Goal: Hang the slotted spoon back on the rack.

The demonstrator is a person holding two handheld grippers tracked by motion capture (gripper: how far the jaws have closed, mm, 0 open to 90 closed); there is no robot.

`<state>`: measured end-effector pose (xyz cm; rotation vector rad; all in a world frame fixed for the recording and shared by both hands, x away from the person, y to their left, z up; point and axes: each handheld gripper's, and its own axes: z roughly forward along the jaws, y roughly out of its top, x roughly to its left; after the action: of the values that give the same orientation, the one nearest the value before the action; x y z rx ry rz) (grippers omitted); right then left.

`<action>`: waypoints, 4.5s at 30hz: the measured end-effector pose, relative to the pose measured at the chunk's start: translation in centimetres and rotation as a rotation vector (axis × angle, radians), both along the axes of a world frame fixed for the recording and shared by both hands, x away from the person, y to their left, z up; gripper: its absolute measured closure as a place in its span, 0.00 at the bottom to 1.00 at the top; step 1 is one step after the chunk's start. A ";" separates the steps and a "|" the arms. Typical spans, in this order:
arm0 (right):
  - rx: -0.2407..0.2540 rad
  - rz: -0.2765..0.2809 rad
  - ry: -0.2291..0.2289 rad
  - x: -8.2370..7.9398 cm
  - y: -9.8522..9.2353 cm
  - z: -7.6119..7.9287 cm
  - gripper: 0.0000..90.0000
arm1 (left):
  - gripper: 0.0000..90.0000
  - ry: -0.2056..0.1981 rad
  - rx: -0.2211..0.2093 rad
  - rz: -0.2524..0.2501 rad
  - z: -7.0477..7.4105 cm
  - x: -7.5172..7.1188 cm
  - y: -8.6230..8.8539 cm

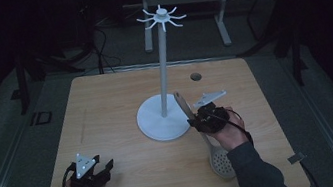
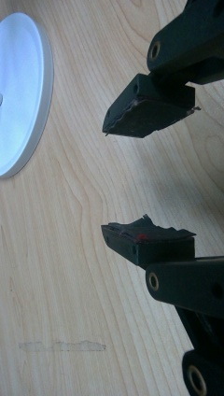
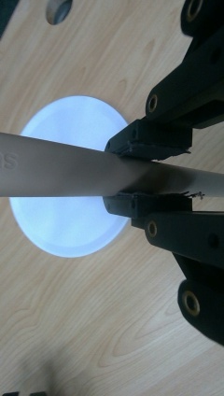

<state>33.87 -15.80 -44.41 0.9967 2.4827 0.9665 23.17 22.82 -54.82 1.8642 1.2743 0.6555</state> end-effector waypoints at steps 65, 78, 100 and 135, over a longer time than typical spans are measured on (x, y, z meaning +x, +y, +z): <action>0.237 -0.032 -0.252 0.6 -0.7 6.5 0.82 | 0.50 -0.001 -0.001 0.002 0.0 0.0 0.1; 0.246 -0.030 -0.271 1.0 -0.6 7.4 0.82 | 0.50 0.004 -0.002 0.001 -0.1 0.0 0.1; 0.263 -0.026 -0.302 1.9 -0.5 9.9 0.82 | 0.50 0.003 -0.001 0.002 -0.1 0.0 0.1; 0.309 -0.047 -0.320 3.6 0.3 12.9 0.82 | 0.49 0.004 -0.005 0.016 -0.1 -0.2 0.4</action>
<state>37.43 -15.48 -31.52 0.8981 2.0806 1.4027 22.94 23.26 -54.87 1.8542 1.2939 0.6567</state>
